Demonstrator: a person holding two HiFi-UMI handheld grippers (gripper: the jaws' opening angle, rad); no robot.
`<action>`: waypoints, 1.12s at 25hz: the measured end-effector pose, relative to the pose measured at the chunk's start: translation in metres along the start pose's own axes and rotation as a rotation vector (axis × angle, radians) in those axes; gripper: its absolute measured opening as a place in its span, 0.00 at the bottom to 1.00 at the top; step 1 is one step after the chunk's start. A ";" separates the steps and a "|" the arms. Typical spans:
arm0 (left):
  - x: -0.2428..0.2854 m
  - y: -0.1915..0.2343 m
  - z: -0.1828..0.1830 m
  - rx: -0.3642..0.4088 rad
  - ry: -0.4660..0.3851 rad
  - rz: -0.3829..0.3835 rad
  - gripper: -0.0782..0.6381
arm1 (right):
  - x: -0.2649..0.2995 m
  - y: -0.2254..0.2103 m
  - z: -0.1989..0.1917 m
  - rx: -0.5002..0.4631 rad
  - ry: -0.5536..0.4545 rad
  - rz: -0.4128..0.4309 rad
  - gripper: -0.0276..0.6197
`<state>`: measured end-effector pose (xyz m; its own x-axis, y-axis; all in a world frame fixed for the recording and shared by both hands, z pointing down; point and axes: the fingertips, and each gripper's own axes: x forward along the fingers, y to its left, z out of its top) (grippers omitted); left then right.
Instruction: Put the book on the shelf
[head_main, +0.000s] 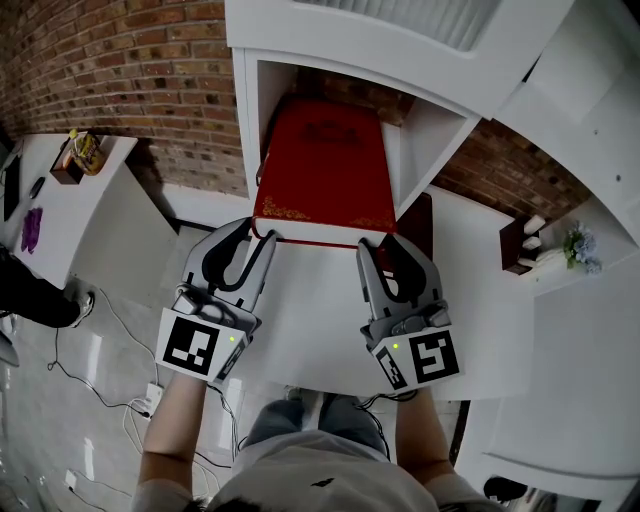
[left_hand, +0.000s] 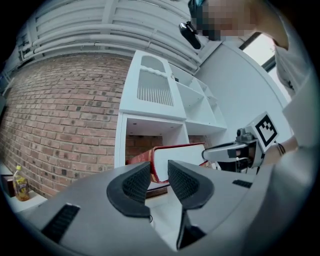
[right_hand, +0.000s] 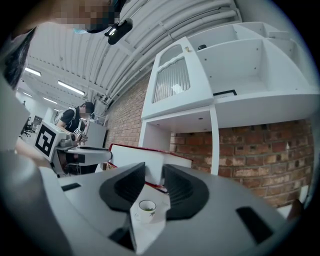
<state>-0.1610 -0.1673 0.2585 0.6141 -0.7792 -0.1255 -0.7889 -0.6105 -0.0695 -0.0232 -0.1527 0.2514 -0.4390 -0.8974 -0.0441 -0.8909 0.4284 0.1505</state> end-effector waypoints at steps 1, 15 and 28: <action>0.001 0.001 -0.001 -0.004 0.002 -0.001 0.27 | 0.001 0.000 -0.001 0.000 0.002 0.000 0.24; 0.020 0.017 -0.007 -0.045 0.029 -0.008 0.27 | 0.020 -0.009 -0.007 0.001 0.030 0.004 0.23; 0.039 0.036 -0.014 -0.048 0.075 0.005 0.27 | 0.039 -0.015 -0.014 0.006 0.050 0.016 0.23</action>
<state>-0.1654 -0.2215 0.2654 0.6114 -0.7897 -0.0515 -0.7912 -0.6112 -0.0211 -0.0251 -0.1956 0.2615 -0.4467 -0.8947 0.0076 -0.8847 0.4429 0.1450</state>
